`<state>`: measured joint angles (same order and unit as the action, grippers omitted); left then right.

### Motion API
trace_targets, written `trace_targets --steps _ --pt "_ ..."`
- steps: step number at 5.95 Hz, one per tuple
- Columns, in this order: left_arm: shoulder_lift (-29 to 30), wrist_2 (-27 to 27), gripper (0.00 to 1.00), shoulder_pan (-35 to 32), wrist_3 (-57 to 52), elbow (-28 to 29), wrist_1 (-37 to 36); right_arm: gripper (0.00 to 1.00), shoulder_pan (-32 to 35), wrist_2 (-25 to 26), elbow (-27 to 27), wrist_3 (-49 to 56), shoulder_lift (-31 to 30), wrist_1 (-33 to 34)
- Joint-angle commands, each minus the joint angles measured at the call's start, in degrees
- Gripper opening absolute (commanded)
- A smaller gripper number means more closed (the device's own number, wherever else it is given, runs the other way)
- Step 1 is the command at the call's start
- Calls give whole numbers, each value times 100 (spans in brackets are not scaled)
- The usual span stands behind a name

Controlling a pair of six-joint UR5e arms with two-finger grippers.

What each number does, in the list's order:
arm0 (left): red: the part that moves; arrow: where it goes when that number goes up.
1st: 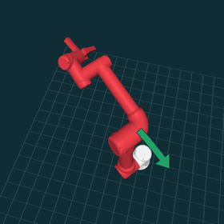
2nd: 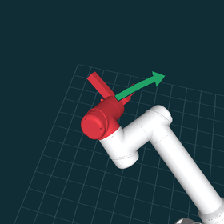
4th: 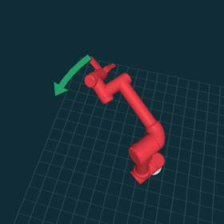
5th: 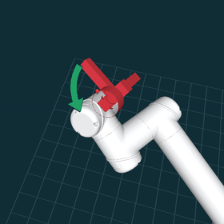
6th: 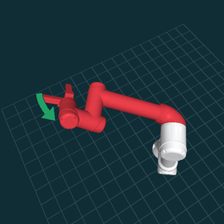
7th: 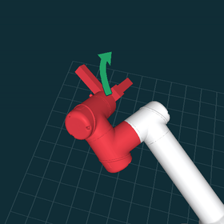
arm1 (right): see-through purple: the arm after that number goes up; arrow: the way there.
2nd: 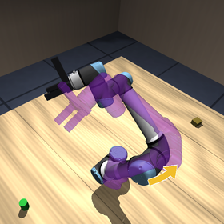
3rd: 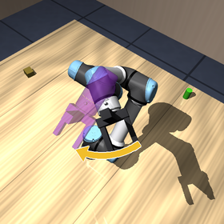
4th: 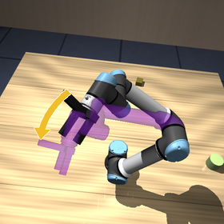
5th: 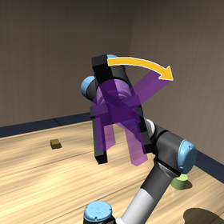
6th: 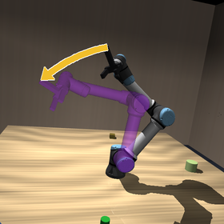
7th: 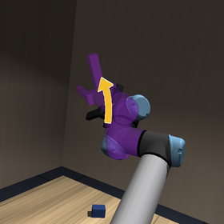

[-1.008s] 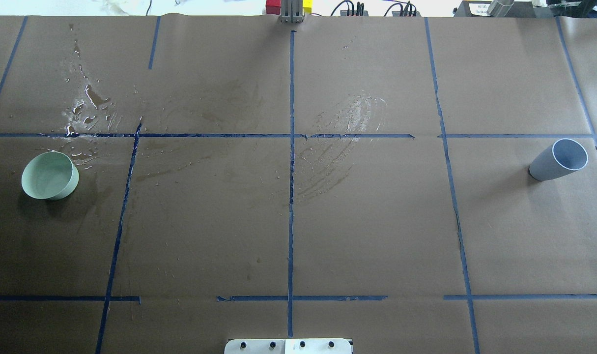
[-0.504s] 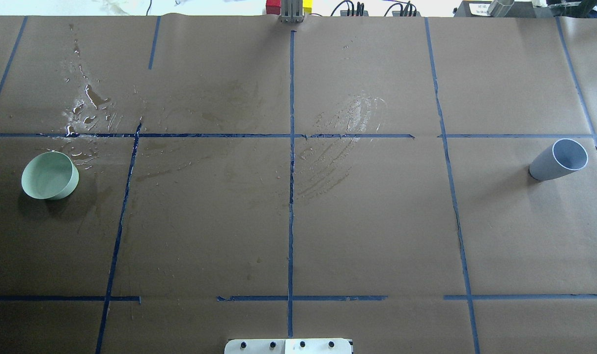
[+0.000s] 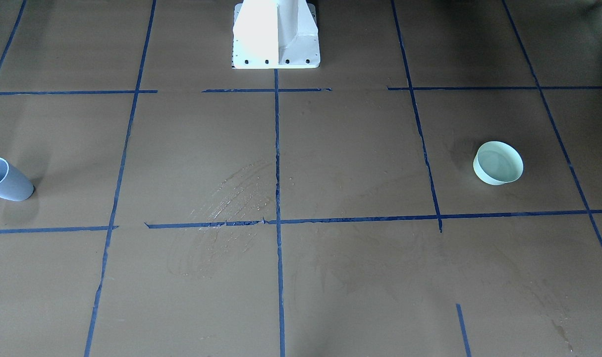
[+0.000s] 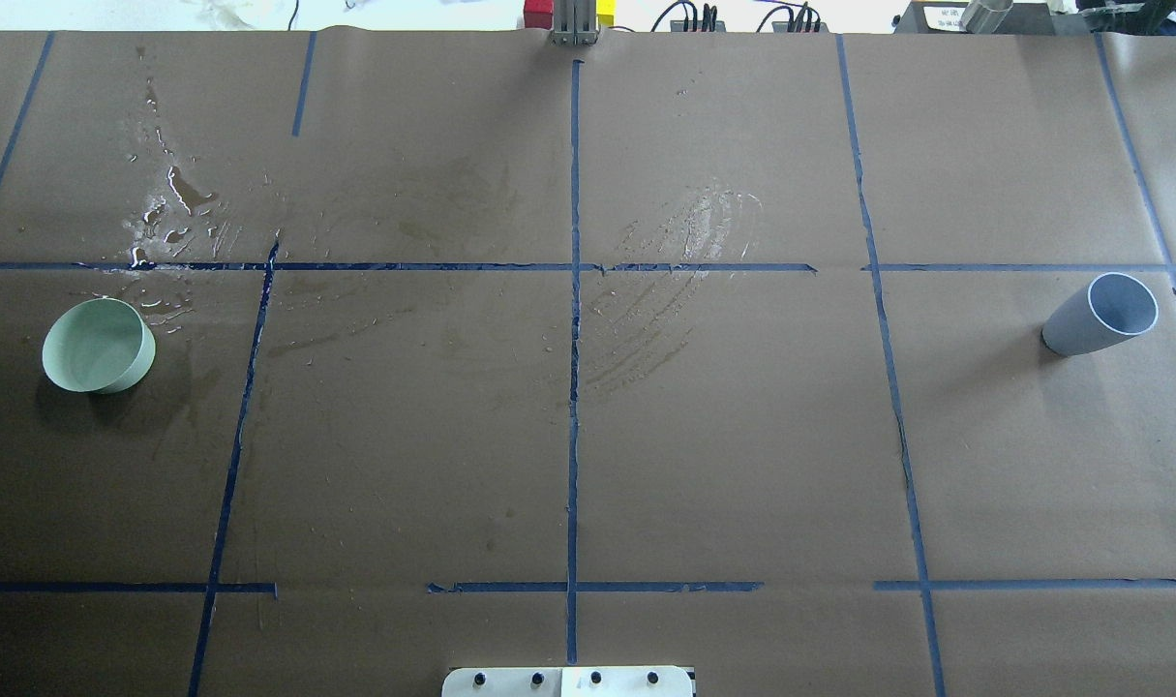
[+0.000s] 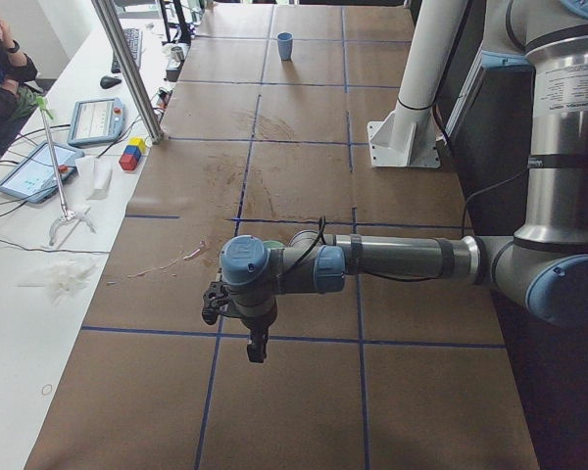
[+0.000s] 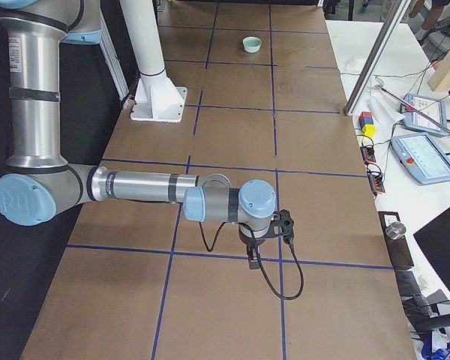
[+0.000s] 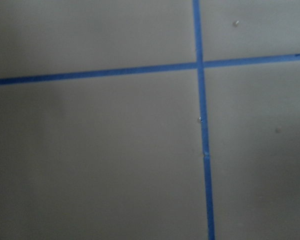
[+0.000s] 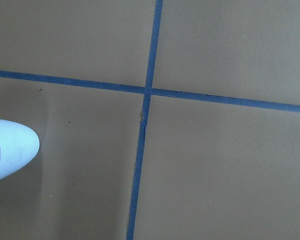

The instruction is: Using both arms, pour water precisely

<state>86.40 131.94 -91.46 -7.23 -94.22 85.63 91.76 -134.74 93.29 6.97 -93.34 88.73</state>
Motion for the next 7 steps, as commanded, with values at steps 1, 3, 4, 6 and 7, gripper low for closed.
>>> trace_targets --steps 1,3,4,6,7 --pt "-44 25 100 -3 11 -17 24 100 -1 -26 -12 7 -9 -13" --pt "-44 7 100 -3 -15 -44 24 100 -9 -44 -39 -37 -18 -22" --pt "-44 24 100 5 -24 -53 32 100 -9 -44 -39 -63 -18 -22" --pt "-44 33 100 5 -24 -62 32 100 -9 -44 -39 -55 -18 -22" --pt "-44 33 100 5 -24 -53 33 100 -9 -52 -39 -64 -44 -31"
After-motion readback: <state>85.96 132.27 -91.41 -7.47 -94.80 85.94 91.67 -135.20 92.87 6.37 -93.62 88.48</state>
